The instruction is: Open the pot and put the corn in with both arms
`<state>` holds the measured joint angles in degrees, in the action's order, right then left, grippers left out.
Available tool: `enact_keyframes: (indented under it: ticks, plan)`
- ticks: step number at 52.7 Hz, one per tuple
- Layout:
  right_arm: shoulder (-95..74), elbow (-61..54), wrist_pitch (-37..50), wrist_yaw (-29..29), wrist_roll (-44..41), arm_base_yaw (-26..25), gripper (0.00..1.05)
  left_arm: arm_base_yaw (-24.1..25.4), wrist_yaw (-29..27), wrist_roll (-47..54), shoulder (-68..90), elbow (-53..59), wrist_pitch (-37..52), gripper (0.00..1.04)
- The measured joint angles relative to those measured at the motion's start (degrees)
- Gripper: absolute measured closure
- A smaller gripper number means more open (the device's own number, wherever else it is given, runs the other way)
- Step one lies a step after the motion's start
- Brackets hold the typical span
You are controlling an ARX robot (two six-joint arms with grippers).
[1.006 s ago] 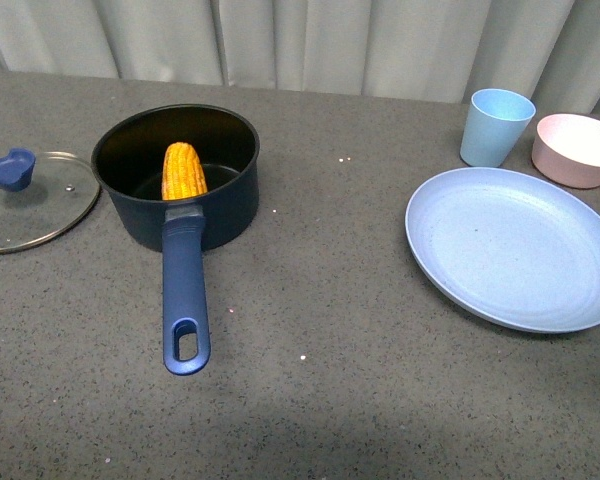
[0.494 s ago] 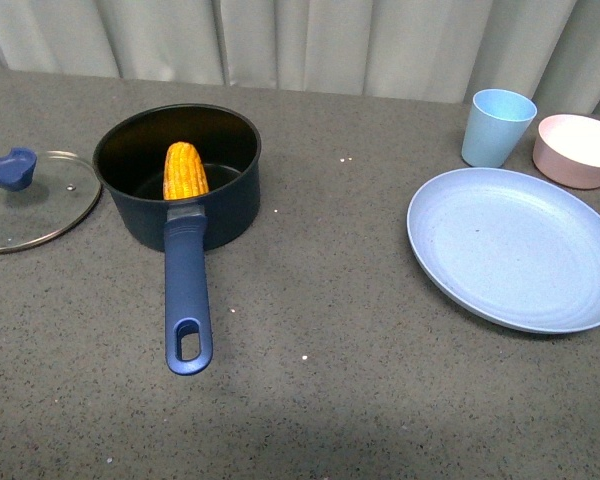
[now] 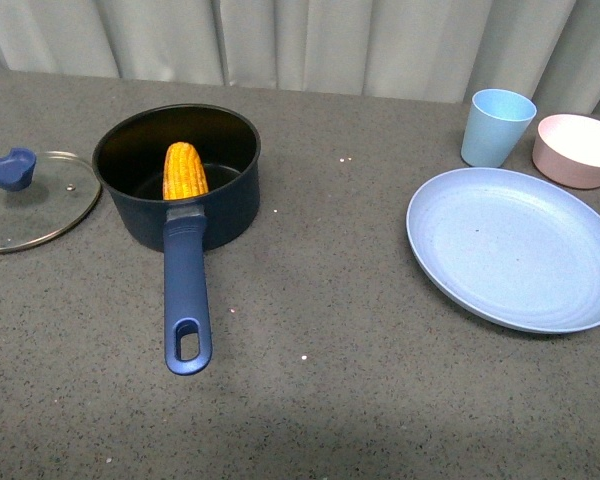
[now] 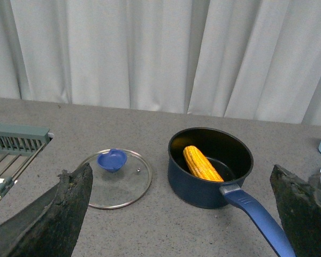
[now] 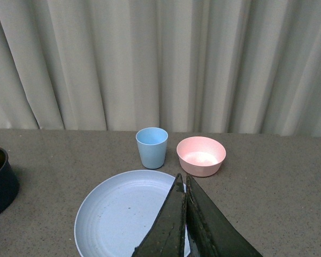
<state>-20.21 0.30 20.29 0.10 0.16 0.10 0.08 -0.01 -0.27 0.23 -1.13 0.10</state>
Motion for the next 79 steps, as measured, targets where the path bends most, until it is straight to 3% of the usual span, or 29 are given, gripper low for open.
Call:
enact_keyframes:
  ticks: [29, 34, 44, 74, 79]
  plan:
    - [10.19, 0.00, -10.05, -0.02, 0.00, 0.00, 1.04, 0.00, 0.00, 0.00, 0.00, 0.00, 0.00, 0.06]
    - [18.67, 0.04, -19.85, -0.15, -0.04, 0.00, 1.04, 0.00, -0.02, 0.00, 0.00, 0.00, 0.00, 0.06]
    - [19.91, 0.04, -20.17, -0.17, -0.15, 0.00, 1.03, 0.00, 0.00, 0.00, -0.04, 0.00, -0.02, 0.06]
    - [19.96, 0.04, -20.20, -0.17, -0.13, 0.00, 0.13, 0.00, 0.00, 0.00, -0.04, 0.00, -0.02, 0.06]
    - [19.96, 0.04, -20.20, -0.15, -0.09, 0.00, 0.08, 0.00, 0.00, 0.00, -0.04, 0.00, -0.02, 0.06]
